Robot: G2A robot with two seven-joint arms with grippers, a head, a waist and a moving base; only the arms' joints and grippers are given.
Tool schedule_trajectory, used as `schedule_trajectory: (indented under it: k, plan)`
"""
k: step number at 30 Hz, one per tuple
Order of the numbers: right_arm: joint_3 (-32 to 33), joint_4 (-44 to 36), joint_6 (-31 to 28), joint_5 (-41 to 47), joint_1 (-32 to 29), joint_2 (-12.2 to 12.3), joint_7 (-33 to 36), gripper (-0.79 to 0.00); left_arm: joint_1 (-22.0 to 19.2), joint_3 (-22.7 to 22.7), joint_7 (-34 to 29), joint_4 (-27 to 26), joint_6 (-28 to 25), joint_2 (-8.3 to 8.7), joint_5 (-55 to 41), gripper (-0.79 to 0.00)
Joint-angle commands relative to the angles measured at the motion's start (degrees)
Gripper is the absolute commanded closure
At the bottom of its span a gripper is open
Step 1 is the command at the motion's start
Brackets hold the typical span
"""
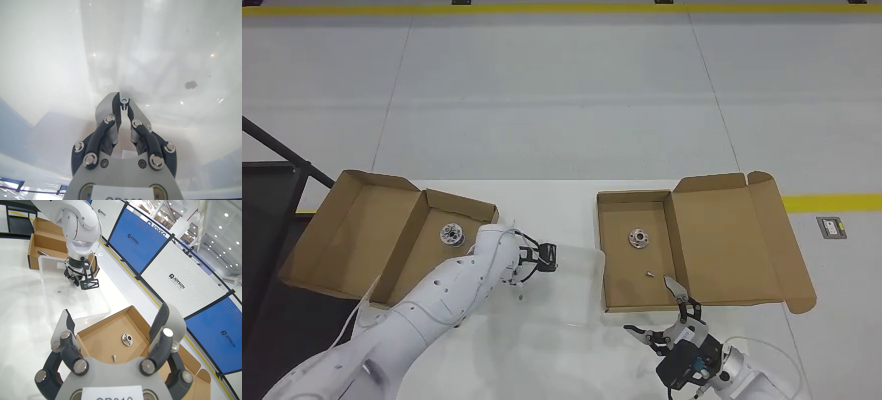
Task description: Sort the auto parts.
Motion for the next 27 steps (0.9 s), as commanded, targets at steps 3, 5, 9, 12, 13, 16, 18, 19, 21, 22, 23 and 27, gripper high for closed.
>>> schedule_trajectory:
  k: [3, 5, 9, 12, 13, 16, 18, 19, 21, 22, 23, 27]
  plan:
    - [0.0, 0.0, 0.0, 0.0, 0.0, 0.0, 0.0, -0.785, 1.42, -2.15, 1.45, -5.98, -0.51, 1.62, 0.88, 0.0]
    - [0.0, 0.0, 0.0, 0.0, 0.0, 0.0, 0.0, -0.785, 2.81, -3.64, 1.04, -10.21, -0.51, 2.92, 1.62, 0.0]
    - [0.0, 0.0, 0.0, 0.0, 0.0, 0.0, 0.0, -0.785, 6.64, -8.01, -0.6, -19.32, 0.41, 6.03, 2.81, 0.0]
    - [0.0, 0.0, 0.0, 0.0, 0.0, 0.0, 0.0, -0.785, 10.38, -13.01, 0.16, -26.55, 0.92, 8.67, 2.37, 0.0]
    - [0.0, 0.0, 0.0, 0.0, 0.0, 0.0, 0.0, -0.785, 11.75, -15.01, 1.11, -28.76, 0.82, 9.59, 2.1, 0.0]
    - [0.0, 0.0, 0.0, 0.0, 0.0, 0.0, 0.0, -0.785, 16.01, -21.41, 5.64, -34.06, 0.51, 12.1, 0.85, 0.0]
    - [0.0, 0.0, 0.0, 0.0, 0.0, 0.0, 0.0, -0.785, 18.39, -25.38, 9.14, -36.09, 0.39, 13.39, 0.27, 0.0]
    - [0.0, 0.0, 0.0, 0.0, 0.0, 0.0, 0.0, -0.785, 19.47, -26.97, 11.11, -36.92, 0.35, 13.86, -0.04, 0.0]
    - [0.0, 0.0, 0.0, 0.0, 0.0, 0.0, 0.0, -0.785, 21.44, -29.98, 16.84, -38.3, 0.39, 14.6, -1.04, 0.0]
    - [0.0, 0.0, 0.0, 0.0, 0.0, 0.0, 0.0, -0.785, 22.28, -31.4, 19.6, -38.65, 0.47, 14.94, -1.0, 0.0]
    - [0.0, 0.0, 0.0, 0.0, 0.0, 0.0, 0.0, -0.785, 23.25, -32.42, 22.38, -39.02, 0.19, 15.2, -1.24, 0.0]
    - [0.0, 0.0, 0.0, 0.0, 0.0, 0.0, 0.0, -0.785, 25.08, -35.46, 31.31, -38.21, -3.12, 15.83, -3.77, 0.0]
